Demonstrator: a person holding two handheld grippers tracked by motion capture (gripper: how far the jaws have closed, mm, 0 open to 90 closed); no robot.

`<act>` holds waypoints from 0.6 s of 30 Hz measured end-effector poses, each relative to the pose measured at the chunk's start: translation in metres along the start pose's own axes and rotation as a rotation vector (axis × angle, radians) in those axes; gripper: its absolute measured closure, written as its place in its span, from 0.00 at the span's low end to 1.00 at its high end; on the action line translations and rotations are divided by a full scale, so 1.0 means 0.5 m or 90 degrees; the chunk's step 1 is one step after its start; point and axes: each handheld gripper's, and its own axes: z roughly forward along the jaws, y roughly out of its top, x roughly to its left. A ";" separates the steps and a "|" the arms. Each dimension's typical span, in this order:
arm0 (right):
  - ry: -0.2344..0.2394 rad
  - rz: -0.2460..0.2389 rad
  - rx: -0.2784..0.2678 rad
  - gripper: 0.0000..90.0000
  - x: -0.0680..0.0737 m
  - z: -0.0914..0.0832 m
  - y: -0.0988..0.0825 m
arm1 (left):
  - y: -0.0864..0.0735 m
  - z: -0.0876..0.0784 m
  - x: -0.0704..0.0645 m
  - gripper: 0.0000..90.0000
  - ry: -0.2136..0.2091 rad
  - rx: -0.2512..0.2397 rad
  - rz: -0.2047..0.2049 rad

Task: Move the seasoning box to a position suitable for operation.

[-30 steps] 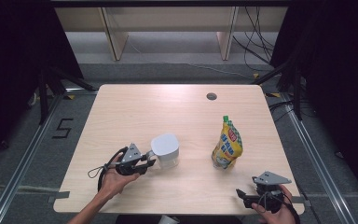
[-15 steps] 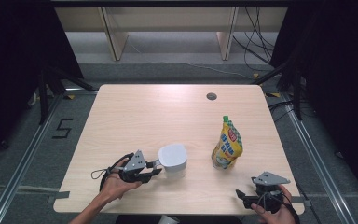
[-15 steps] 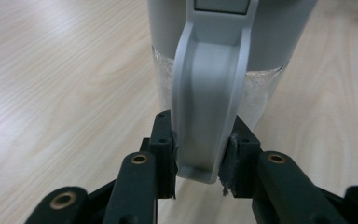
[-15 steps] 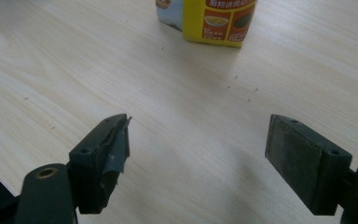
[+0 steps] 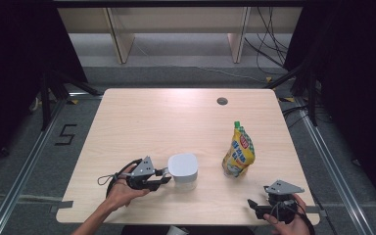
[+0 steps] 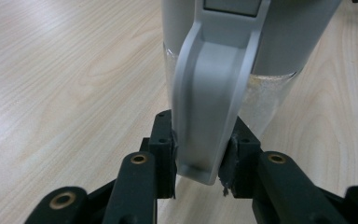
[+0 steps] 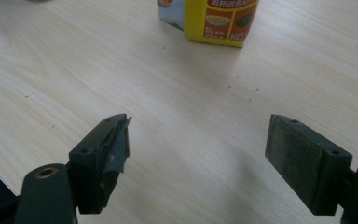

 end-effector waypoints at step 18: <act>0.007 -0.007 -0.002 0.26 -0.002 0.003 0.004 | 0.014 -0.009 -0.004 0.38 0.008 0.007 -0.019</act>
